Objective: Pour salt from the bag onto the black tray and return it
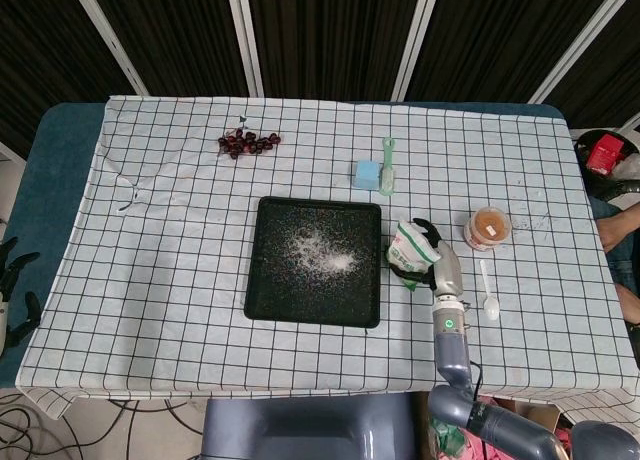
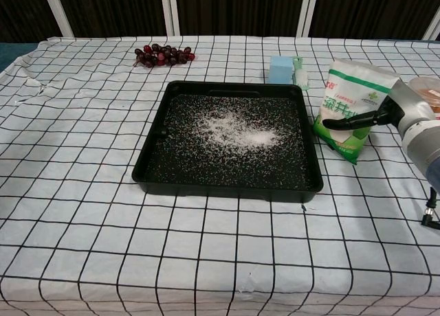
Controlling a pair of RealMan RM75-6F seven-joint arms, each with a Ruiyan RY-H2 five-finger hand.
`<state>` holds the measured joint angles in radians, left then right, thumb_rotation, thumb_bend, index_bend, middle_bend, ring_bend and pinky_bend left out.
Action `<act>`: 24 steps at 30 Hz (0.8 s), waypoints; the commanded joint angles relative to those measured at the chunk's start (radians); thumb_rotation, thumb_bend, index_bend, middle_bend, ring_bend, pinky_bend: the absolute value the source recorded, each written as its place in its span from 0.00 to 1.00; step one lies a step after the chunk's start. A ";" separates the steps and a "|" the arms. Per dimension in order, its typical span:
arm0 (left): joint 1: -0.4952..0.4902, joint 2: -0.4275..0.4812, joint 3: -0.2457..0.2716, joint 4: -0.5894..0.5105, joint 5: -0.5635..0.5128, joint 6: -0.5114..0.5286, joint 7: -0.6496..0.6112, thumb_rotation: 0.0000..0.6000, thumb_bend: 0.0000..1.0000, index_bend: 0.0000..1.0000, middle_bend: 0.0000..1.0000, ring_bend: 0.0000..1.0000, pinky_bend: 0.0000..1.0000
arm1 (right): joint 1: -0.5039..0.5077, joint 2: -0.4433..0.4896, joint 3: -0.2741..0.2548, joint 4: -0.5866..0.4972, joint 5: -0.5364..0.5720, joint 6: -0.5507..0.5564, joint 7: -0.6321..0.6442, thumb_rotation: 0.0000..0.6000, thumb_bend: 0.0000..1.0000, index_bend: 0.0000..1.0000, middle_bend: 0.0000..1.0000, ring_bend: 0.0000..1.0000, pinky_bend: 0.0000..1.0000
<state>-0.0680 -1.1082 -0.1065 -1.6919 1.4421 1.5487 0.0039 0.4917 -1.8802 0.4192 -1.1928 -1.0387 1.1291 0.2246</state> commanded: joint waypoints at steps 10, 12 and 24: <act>0.002 0.001 0.001 0.001 0.005 0.004 -0.001 1.00 0.65 0.21 0.03 0.00 0.00 | -0.004 -0.014 -0.007 0.015 -0.003 -0.006 0.024 1.00 0.04 0.21 0.17 0.23 0.24; 0.001 0.002 0.001 0.002 0.003 0.002 -0.002 1.00 0.65 0.20 0.03 0.00 0.00 | -0.003 -0.016 -0.008 0.018 -0.005 -0.009 0.027 1.00 0.04 0.21 0.17 0.23 0.24; 0.000 0.001 0.001 0.003 0.000 -0.001 0.000 1.00 0.65 0.21 0.03 0.00 0.00 | 0.010 -0.037 0.001 0.050 -0.020 0.008 0.027 1.00 0.05 0.29 0.26 0.34 0.27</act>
<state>-0.0681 -1.1070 -0.1055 -1.6894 1.4417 1.5473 0.0036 0.5008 -1.9158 0.4199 -1.1440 -1.0579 1.1373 0.2518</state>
